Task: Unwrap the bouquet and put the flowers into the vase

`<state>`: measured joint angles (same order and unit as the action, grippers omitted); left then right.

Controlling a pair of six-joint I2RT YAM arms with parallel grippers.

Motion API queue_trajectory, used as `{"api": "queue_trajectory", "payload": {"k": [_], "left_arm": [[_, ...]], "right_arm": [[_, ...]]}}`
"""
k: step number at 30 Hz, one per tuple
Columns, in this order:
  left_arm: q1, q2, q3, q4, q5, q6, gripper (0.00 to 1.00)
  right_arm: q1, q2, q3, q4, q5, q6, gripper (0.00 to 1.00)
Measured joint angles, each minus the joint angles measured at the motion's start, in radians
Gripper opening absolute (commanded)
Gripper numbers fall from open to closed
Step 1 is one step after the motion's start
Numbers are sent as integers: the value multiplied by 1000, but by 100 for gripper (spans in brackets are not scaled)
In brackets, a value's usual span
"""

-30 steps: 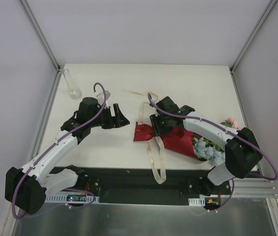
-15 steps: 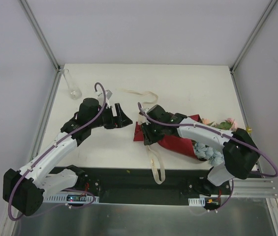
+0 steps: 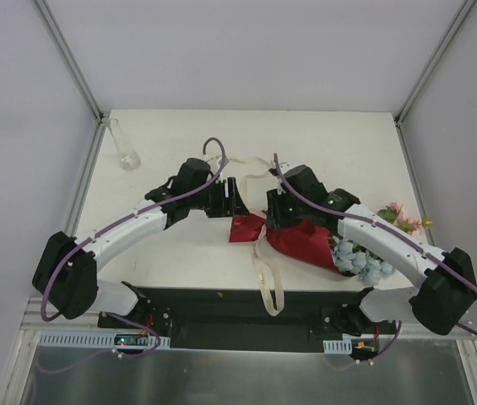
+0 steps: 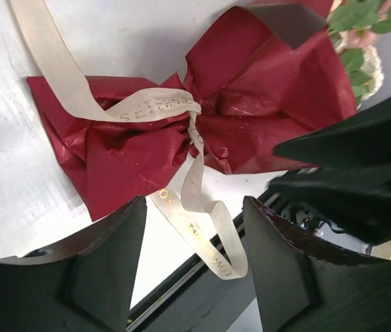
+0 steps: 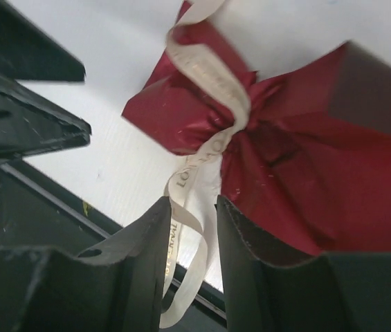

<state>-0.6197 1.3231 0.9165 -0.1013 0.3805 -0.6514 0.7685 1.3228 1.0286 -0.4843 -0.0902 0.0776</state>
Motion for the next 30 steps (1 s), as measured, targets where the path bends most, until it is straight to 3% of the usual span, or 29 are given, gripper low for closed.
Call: {"api": "queue_trajectory", "payload": {"k": [9, 17, 30], "left_arm": [[-23, 202, 42, 76, 1, -21, 36], [-23, 308, 46, 122, 1, -23, 29], [-29, 347, 39, 180, 5, -40, 24]], "right_arm": [[-123, 35, -25, 64, -14, 53, 15], [-125, 194, -23, 107, -22, 45, 12], [-116, 220, -7, 159, -52, 27, 7]]}}
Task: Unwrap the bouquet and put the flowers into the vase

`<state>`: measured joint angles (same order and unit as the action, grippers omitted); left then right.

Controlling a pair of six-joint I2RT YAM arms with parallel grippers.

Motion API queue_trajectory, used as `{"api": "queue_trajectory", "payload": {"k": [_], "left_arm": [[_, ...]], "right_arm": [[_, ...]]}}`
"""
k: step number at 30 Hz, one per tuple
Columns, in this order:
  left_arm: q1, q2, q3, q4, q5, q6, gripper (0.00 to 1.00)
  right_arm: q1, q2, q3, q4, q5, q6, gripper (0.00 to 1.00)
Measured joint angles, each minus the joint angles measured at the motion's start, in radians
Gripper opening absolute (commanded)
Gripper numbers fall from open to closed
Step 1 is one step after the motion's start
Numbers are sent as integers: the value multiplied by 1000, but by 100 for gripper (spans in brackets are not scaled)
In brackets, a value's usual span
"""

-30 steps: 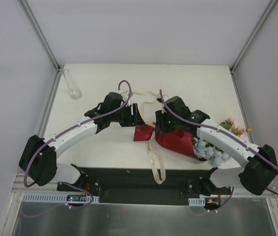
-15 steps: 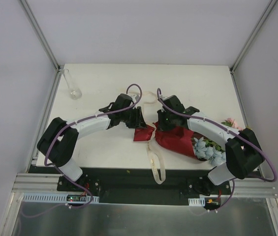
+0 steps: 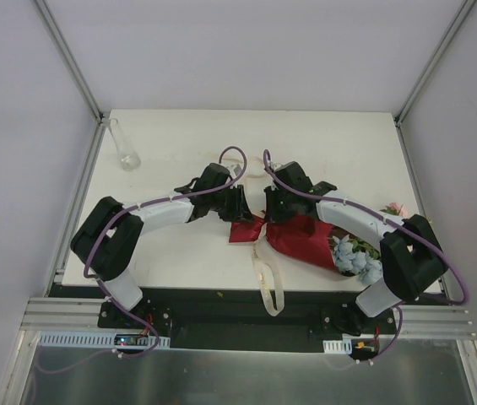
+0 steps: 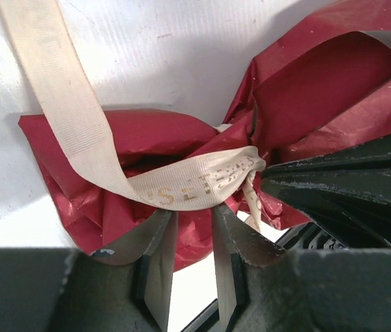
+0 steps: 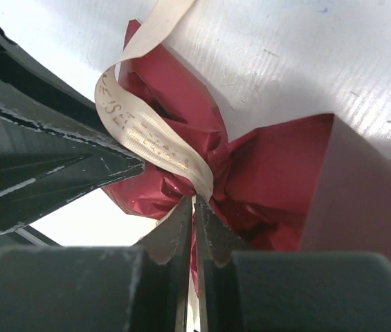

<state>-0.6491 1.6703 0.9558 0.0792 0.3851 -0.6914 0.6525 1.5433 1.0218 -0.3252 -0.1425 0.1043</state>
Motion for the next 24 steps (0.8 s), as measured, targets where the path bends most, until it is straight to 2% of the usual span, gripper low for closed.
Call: {"api": "queue_trajectory", "payload": {"k": [11, 24], "left_arm": [[-6, 15, -17, 22, 1, -2, 24], [-6, 15, -36, 44, 2, -5, 23]], "right_arm": [[8, 57, 40, 2, 8, -34, 8], [47, 72, 57, -20, 103, -76, 14]]}}
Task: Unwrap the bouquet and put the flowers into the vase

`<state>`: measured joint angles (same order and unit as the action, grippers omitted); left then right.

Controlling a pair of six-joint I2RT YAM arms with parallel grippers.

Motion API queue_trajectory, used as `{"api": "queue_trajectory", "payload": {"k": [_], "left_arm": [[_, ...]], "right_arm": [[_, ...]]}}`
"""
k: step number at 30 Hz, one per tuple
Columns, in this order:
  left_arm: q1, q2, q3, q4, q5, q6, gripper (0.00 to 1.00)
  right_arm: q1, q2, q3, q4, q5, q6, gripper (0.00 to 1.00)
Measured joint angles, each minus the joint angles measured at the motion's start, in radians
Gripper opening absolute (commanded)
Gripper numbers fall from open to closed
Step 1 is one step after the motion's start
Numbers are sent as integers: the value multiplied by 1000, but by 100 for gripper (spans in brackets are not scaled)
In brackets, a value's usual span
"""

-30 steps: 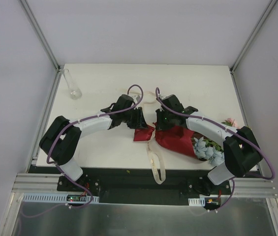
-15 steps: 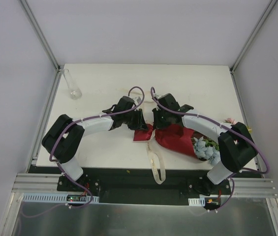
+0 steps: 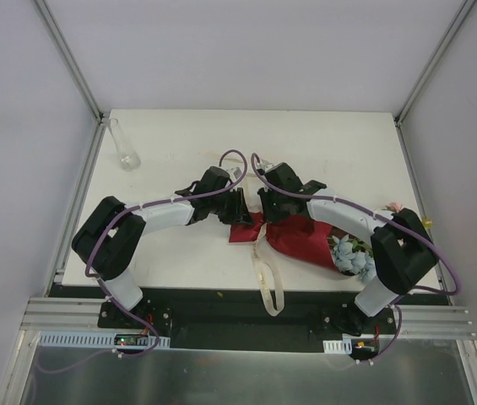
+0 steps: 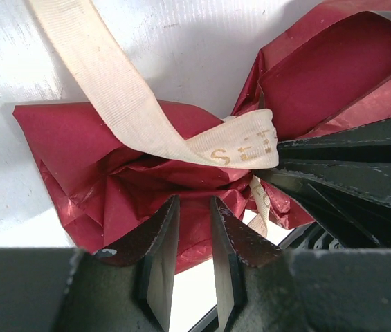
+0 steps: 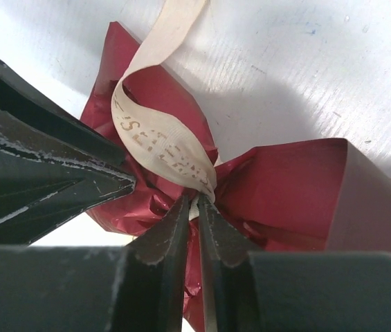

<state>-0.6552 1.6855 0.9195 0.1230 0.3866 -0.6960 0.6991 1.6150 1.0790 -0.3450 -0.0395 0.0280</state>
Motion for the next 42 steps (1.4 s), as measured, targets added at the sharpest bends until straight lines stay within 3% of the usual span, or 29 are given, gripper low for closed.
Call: {"api": "queue_trajectory", "payload": {"k": [14, 19, 20, 23, 42], "left_arm": [[0, 0, -3, 1, 0, 0, 23], [0, 0, -3, 1, 0, 0, 23], [0, 0, -4, 2, 0, 0, 23], [-1, 0, -9, 3, 0, 0, 23], [-13, 17, -22, 35, -1, -7, 22]], "right_arm": [[42, 53, 44, -40, 97, -7, 18], [43, 64, 55, -52, 97, -6, 14], [42, 64, 55, -51, 93, -6, 9], [30, 64, 51, -37, 47, 2, 1], [-154, -53, -136, 314, -459, 274, 1]]}}
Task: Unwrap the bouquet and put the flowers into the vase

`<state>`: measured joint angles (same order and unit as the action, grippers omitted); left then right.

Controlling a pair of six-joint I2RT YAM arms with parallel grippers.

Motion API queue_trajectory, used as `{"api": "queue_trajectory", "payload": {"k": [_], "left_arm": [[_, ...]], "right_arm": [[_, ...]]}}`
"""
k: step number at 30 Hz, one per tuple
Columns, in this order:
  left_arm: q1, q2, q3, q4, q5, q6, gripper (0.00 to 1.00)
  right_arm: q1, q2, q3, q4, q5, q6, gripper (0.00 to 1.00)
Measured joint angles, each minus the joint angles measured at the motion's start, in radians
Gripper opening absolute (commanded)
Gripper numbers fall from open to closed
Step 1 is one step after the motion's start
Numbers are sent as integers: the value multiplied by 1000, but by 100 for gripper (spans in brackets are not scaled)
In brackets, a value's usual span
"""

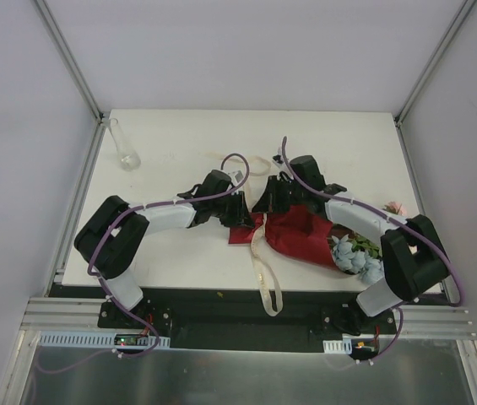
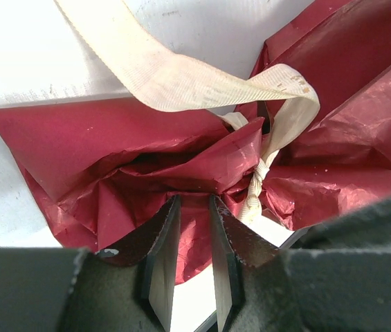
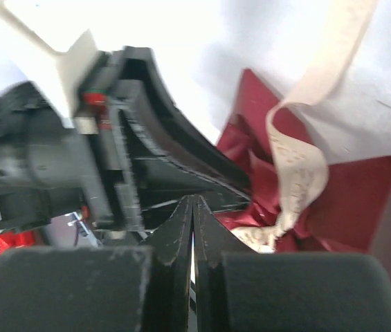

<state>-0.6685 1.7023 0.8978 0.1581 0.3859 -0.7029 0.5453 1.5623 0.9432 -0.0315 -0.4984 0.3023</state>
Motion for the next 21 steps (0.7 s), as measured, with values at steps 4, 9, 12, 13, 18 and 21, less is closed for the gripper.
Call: {"api": "queue_trajectory", "payload": {"k": [4, 9, 12, 13, 18, 21], "left_arm": [[0, 0, -5, 8, 0, -1, 22], [0, 0, -11, 18, 1, -2, 22], [0, 0, -11, 18, 1, -2, 22], [0, 0, -11, 18, 1, -2, 23], [0, 0, -11, 18, 2, -5, 25], [0, 0, -11, 18, 2, -5, 27]], "right_arm": [[0, -35, 3, 19, -26, -10, 9], [50, -37, 80, -171, 134, -138, 12], [105, -37, 127, -259, 238, -204, 13], [117, -36, 135, -275, 262, -216, 13], [146, -17, 151, -349, 377, -271, 13], [151, 15, 163, -384, 420, -294, 16]]}}
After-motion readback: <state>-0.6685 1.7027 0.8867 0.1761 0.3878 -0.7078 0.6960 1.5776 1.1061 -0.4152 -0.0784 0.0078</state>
